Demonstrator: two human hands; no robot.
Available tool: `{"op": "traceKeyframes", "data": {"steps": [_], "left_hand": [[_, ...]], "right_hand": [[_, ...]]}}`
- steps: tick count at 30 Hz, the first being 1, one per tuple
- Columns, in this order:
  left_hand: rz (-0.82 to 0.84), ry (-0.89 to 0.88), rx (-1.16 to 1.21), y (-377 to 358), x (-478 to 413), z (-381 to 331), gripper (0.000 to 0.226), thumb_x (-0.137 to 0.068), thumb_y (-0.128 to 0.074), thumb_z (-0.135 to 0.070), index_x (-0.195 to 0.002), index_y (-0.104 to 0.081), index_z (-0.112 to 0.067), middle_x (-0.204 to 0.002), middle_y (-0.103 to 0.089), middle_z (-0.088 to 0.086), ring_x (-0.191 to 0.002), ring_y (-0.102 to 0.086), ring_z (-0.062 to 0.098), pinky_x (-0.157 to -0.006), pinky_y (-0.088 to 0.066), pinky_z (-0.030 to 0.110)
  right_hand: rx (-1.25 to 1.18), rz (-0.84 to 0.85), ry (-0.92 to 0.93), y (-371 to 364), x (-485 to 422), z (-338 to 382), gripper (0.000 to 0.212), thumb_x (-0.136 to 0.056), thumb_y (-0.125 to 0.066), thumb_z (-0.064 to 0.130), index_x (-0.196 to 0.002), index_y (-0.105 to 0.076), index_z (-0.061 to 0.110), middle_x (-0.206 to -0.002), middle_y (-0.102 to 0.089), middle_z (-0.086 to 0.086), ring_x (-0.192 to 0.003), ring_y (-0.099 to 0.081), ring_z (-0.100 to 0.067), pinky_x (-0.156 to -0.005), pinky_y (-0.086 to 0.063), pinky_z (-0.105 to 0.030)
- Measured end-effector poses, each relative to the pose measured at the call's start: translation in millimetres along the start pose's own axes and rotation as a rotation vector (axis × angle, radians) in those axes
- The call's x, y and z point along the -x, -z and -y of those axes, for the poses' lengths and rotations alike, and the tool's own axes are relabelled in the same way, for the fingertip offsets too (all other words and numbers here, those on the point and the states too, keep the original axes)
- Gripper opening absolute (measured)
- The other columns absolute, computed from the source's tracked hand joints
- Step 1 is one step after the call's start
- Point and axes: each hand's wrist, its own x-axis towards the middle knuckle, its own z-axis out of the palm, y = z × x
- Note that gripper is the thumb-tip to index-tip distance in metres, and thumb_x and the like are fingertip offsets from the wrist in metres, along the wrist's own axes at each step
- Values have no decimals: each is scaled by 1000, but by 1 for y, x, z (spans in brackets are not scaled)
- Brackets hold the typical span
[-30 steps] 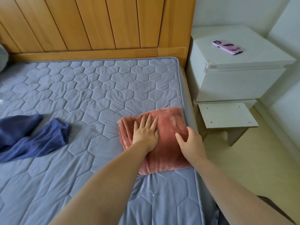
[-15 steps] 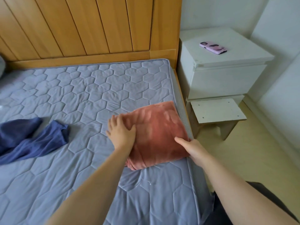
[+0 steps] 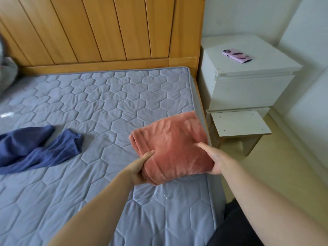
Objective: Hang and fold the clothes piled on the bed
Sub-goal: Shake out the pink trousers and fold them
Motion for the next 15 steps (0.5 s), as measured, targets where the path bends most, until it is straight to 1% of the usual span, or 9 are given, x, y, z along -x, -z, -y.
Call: {"op": "traceKeyframes", "data": {"steps": [1,3,5,7,8,10,12,14,15], "left_hand": [[1,-1,5,-5,-1,-2,75,-63,-74,-45,-128,-49,-13,-114,-65,21,-104,-62,37,-83,-50,54],[22,1,9,-24,-2,-9,77,-62,-74,-46,-129,-52,-14,-113,-67,21,-105,-62,37,-82,-51,52],[61,-4,8,-51,-1,-19,75,-64,-73,-46,-129,-53,-14,-113,-67,20,-105,-62,36,-80,-52,50],[112,-19,8,-84,-1,-32,70,-69,-71,-46,-129,-54,-14,-113,-67,19,-106,-62,35,-82,-51,50],[135,-21,7,-102,-1,-38,66,-73,-69,-45,-129,-55,-13,-111,-68,18,-105,-62,34,-83,-50,49],[195,-25,4,-145,-3,-49,57,-80,-65,-44,-127,-57,-12,-106,-70,17,-101,-63,33,-80,-50,46],[246,-24,-15,-197,-4,-55,54,-80,-66,-43,-125,-60,-14,-104,-70,15,-100,-64,32,-78,-51,46],[259,-25,-40,-253,-6,-54,52,-77,-69,-42,-121,-63,-15,-100,-72,13,-99,-64,30,-82,-52,43],[272,-17,-59,-284,-7,-51,51,-76,-70,-41,-119,-64,-14,-99,-72,13,-100,-65,30,-86,-52,43]], "right_hand": [[-13,-1,11,3,6,5,48,-73,-77,38,-111,-63,12,-99,-71,-13,-90,-67,-27,-67,-57,-38],[-58,-6,52,15,19,17,46,-74,-75,38,-111,-62,14,-100,-70,-13,-92,-66,-28,-68,-56,-38],[-111,-13,118,31,34,31,45,-75,-74,37,-113,-61,16,-101,-69,-15,-93,-66,-31,-68,-55,-41],[-162,-40,187,53,50,48,42,-77,-73,35,-112,-61,16,-98,-70,-16,-93,-66,-33,-69,-55,-42],[-190,-66,216,66,58,56,37,-78,-72,33,-109,-62,15,-92,-72,-15,-90,-67,-32,-68,-55,-41],[-239,-115,267,97,74,75,27,-79,-69,31,-99,-64,15,-77,-73,-12,-76,-70,-28,-62,-54,-36],[-273,-166,307,134,92,92,22,-78,-67,33,-93,-64,17,-69,-71,-9,-63,-70,-24,-56,-53,-32],[-323,-244,319,178,114,104,18,-81,-64,33,-87,-64,16,-64,-69,-9,-56,-68,-24,-50,-52,-30],[-350,-284,325,202,126,107,17,-83,-62,32,-85,-65,15,-61,-68,-9,-53,-67,-23,-47,-51,-30]]}}
